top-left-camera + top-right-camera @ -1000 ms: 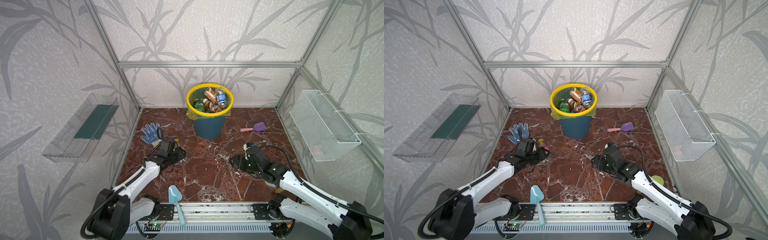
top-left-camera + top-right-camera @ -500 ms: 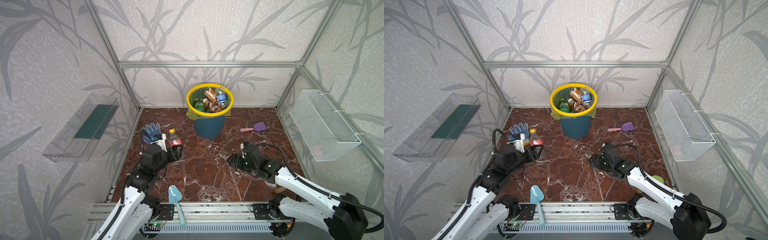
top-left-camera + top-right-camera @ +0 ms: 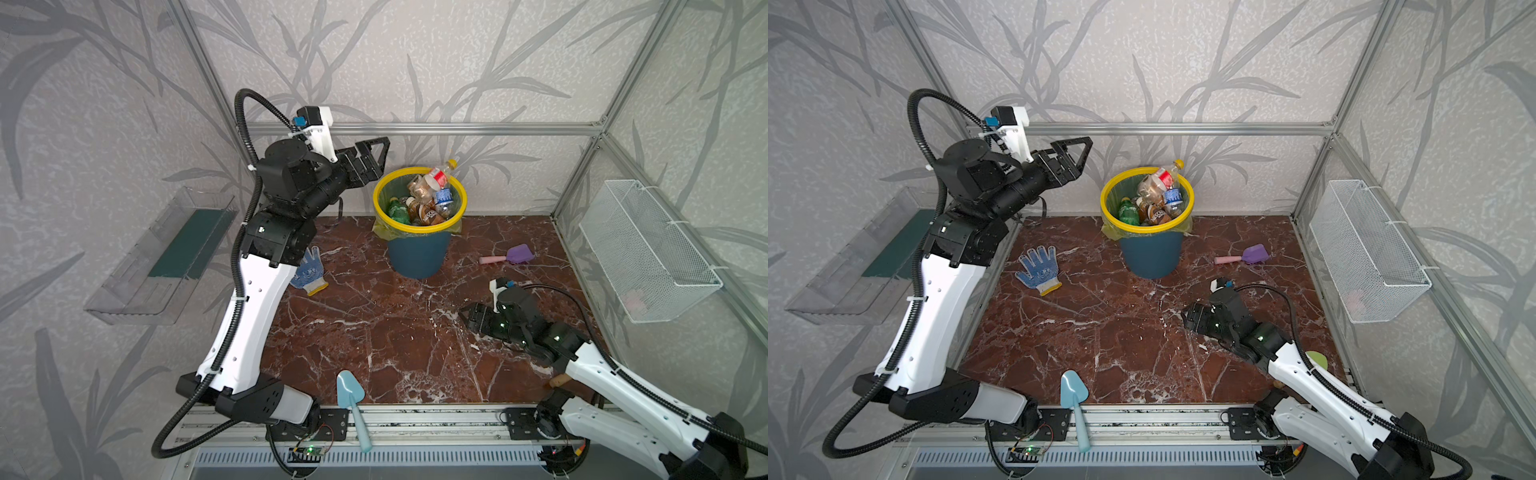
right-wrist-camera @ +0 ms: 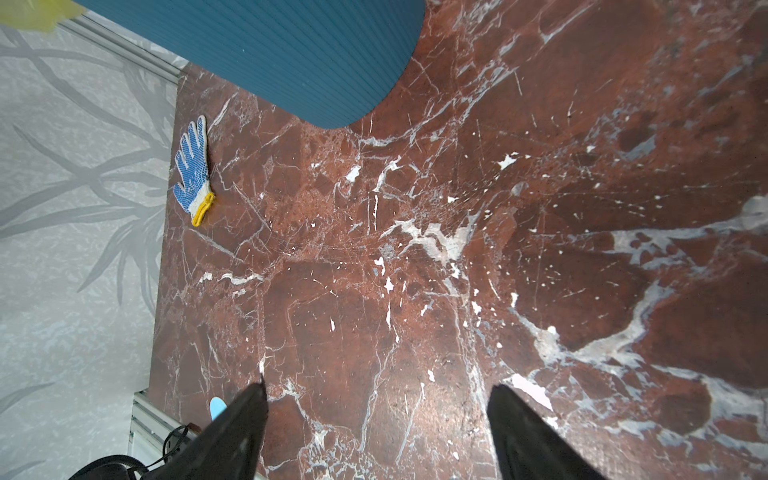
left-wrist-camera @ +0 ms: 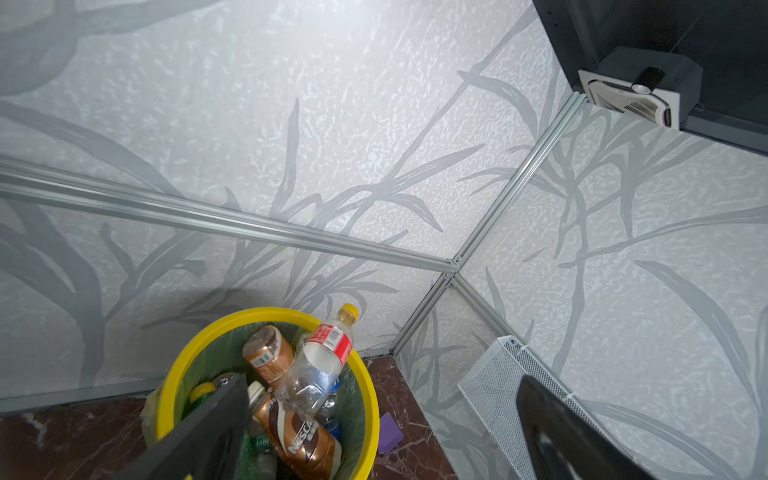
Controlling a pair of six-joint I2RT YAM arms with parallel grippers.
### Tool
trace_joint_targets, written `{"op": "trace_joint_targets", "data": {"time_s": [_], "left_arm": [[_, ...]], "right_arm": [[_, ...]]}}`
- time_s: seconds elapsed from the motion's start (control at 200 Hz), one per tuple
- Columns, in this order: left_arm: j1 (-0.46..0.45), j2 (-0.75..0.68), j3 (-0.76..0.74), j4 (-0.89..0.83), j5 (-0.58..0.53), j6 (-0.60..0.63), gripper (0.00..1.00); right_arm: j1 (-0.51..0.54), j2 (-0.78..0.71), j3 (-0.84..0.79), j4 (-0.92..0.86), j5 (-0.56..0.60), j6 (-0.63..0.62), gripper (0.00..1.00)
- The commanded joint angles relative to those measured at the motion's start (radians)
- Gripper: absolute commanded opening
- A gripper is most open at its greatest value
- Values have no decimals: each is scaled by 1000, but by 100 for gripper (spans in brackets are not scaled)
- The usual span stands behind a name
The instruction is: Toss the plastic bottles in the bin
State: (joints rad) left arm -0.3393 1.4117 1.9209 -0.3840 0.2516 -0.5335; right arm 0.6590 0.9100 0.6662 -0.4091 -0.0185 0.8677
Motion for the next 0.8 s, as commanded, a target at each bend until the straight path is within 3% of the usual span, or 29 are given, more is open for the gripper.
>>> {"op": "trace_joint_targets", "data": {"time_s": [0.0, 0.28, 0.445, 0.655, 0.795], "left_arm": [[-3, -107, -158, -1, -85, 15, 99], [11, -318, -542, -42, -184, -42, 98], [33, -412, -788, -45, -284, -51, 97], [167, -468, -1062, 95, -417, -53, 99], [240, -443, -1181, 210, -576, -12, 100]], "right_arm": [[-6, -4, -11, -42, 23, -2, 84], [-11, 27, 0, -34, 22, -24, 84], [-96, 28, -8, -17, 13, -75, 84], [-334, 109, 20, 42, -22, -301, 85], [-437, 108, -11, 158, 79, -481, 88]]}}
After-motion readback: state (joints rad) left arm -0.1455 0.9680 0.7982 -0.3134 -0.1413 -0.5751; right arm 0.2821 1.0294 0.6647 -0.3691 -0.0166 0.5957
